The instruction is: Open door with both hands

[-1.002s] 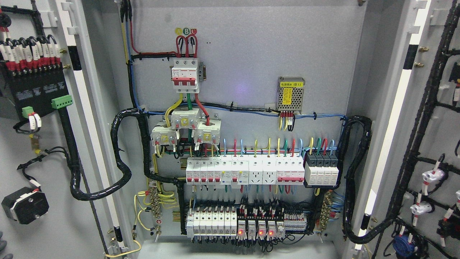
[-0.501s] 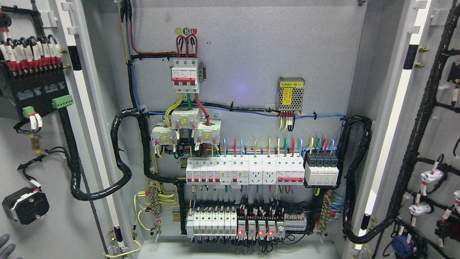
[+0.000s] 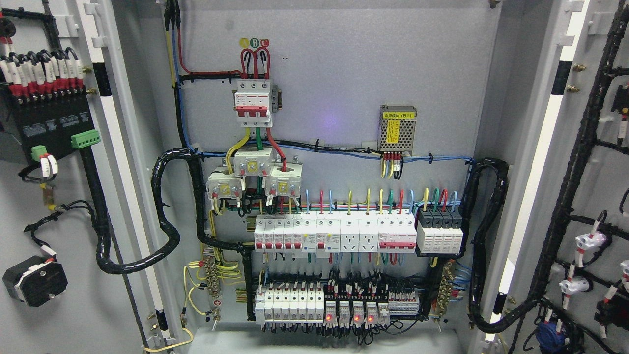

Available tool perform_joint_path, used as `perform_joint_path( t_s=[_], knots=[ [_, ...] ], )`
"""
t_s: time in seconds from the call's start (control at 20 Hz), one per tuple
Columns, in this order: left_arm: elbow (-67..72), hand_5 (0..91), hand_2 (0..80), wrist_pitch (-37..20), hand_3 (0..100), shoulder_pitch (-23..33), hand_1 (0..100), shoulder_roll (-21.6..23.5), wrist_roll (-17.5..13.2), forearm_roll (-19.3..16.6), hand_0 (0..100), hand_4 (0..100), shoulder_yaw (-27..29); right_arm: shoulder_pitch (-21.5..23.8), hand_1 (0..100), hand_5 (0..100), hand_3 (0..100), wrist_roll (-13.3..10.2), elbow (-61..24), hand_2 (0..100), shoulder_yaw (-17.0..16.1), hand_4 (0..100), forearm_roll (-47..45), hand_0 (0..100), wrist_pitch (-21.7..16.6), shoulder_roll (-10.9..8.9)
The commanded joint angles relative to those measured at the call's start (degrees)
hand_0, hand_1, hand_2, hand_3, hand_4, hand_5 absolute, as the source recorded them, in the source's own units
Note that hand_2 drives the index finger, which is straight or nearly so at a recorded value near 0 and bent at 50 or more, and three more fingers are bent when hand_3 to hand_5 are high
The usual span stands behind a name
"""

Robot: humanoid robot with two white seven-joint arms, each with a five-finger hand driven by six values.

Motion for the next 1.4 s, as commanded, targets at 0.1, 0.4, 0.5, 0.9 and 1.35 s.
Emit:
perform_joint_path(
  t_s=[0.1, 0.4, 0.5, 0.9, 1.35],
  knots=[
    [2.98, 0.0, 0.0, -0.03, 0, 4.89, 0, -2.46, 0.03, -4.51, 0, 0, -10.09, -0.15, 0, 0, 0, -0.13, -0.69, 0, 12.33, 0, 5.40, 0, 0.48, 0.47],
    [10.01, 0.0, 0.0, -0.12, 0, 7.09, 0, -3.52, 0.03, -5.30, 0, 0, -14.58, -0.15, 0, 0, 0, -0.31, 0.45, 0, 20.33, 0, 15.07, 0, 0.57, 2.75],
    [12.91, 0.0, 0.0, -0.12, 0, 7.18, 0, -3.61, 0.03, -5.30, 0, 0, -15.72, -0.15, 0, 0, 0, -0.40, 1.59, 0, 22.88, 0, 17.43, 0, 0.65, 3.81],
    [30.21, 0.0, 0.0, -2.31, 0, 6.39, 0, -5.18, -0.23, -6.01, 0, 0, -20.99, -0.15, 0, 0, 0, -0.40, 16.95, 0, 29.13, 0, 26.66, 0, 0.57, 10.13],
    [52.98, 0.0, 0.0, -5.92, 0, 0.68, 0, -6.59, -1.90, -6.01, 0, 0, -25.56, -3.92, 0, 0, 0, -0.40, 43.84, 0, 30.10, 0, 28.69, 0, 0.48, 17.42]
  ],
)
